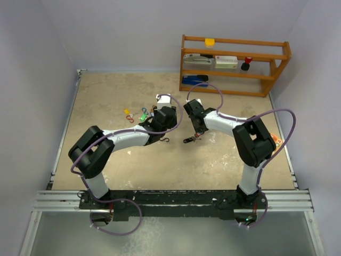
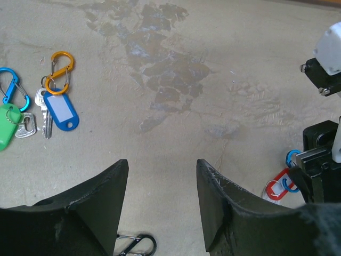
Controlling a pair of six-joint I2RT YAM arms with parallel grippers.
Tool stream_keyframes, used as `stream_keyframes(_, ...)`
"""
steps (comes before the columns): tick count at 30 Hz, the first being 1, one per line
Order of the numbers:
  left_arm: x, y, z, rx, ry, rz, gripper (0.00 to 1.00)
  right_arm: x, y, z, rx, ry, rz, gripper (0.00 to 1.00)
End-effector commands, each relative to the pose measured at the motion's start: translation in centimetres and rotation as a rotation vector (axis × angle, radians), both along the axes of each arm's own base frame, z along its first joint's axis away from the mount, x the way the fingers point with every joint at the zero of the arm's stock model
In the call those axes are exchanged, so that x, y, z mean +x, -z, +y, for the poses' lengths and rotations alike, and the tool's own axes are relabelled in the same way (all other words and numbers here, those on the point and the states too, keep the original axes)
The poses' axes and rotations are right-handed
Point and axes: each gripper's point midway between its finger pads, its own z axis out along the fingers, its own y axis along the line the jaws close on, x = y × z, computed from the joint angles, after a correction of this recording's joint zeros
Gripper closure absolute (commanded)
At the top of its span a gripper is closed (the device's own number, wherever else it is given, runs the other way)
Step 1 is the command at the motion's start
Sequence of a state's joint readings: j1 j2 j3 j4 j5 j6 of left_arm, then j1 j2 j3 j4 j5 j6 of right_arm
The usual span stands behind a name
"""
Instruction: Put the keys on the keyring
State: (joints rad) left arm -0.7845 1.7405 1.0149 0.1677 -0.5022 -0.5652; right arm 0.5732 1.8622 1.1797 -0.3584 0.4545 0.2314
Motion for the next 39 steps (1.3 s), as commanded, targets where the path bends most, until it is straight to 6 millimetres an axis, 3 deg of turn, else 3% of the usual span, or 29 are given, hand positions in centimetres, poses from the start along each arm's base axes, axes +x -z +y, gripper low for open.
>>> stream_keyframes(1, 0.4, -2.1, 0.4, -0.048, -0.025, -0.044, 0.48, 1.2, -1.5, 1.2, 0.006, -0.018, -0.055, 1.0)
stream_keyframes(39, 0.4, -1.1, 1.4, -0.053, -0.047, -0.028, 0.49, 0.2, -1.2, 3.3, 0.017, -0.078, -0.045, 1.0)
